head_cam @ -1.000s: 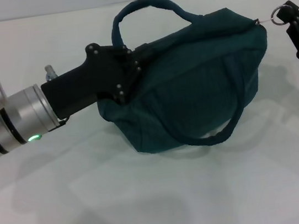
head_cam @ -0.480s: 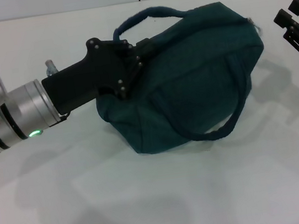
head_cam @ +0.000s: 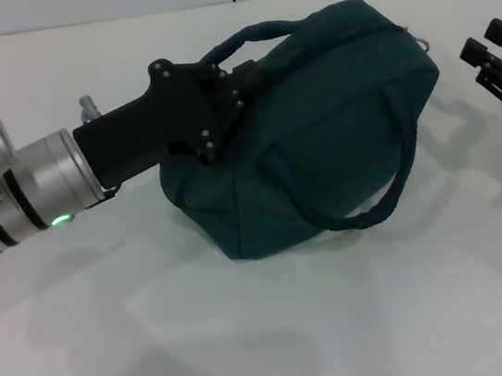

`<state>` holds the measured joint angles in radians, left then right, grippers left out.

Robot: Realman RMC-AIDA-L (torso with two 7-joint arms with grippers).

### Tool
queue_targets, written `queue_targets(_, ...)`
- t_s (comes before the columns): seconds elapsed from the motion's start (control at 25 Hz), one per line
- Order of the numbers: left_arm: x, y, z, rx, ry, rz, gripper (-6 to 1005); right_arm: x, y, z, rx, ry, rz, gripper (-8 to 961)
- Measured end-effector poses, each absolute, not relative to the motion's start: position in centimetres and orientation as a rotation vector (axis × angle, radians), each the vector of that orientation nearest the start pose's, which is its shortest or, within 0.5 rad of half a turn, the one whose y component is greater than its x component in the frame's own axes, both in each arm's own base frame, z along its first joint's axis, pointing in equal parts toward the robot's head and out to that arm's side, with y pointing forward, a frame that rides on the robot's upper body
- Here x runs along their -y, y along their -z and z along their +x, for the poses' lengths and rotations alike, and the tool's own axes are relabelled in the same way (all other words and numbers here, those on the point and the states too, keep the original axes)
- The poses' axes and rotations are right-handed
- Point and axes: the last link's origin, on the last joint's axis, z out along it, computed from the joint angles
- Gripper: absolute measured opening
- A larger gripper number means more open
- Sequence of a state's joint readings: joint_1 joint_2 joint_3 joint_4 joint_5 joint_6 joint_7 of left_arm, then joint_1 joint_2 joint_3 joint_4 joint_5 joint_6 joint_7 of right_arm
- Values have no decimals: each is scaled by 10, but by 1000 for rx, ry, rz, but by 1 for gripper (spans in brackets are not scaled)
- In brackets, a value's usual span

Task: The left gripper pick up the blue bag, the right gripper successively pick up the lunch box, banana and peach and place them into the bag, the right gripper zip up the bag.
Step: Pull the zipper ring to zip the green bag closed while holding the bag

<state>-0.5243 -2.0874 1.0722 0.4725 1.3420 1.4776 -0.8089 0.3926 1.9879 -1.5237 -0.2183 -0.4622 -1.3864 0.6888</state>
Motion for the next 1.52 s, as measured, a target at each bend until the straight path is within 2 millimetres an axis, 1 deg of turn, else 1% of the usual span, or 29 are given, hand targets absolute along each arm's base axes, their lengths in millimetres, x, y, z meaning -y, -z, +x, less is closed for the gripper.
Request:
queue_targets(0.16,-335,29,-213,19,1037,-2504,39,-330,4,295,-493,-984,-2048,426)
queue_targets(0.32,-336,29,-211,10,1040,-2506,39,-346,15,282,-443,-916,-2089,421)
queue_targets(0.44,-336,28,-210,7,1041,-2507,39,-351,22,275,-418,-887,-2136,419)
queue_targets(0.64,-337,28,-210,8,1045,-2501,39,-352,26,272,-411,-877,-2150,420)
queue_targets(1.16,-337,27,-210,4,1047,-2497,39,-355,30,263,-383,-884,-2182,363)
queue_targets(1.52,-336,28,-210,9,1047,-2496,39,-355,33,259,-368,-891,-2199,165)
